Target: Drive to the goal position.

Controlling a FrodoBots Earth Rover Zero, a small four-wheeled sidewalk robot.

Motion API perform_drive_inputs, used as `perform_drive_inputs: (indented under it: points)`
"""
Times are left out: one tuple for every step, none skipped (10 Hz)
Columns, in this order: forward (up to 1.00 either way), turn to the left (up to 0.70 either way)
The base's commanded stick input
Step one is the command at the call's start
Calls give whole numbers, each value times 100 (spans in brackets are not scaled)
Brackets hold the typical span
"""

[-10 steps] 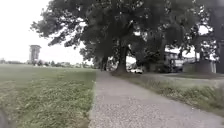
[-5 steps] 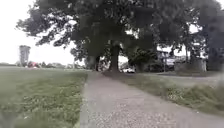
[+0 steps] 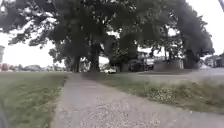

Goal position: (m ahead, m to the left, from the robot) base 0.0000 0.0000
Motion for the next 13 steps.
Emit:
perform_drive_inputs:
  points:
    - [70,0]
    - [70,0]
    - [70,0]
    - [70,0]
    - [70,0]
    - [70,0]
    - [70,26]
    - [70,35]
    - [70,35]
    - [70,35]
    - [70,35]
    - [70,35]
    - [70,35]
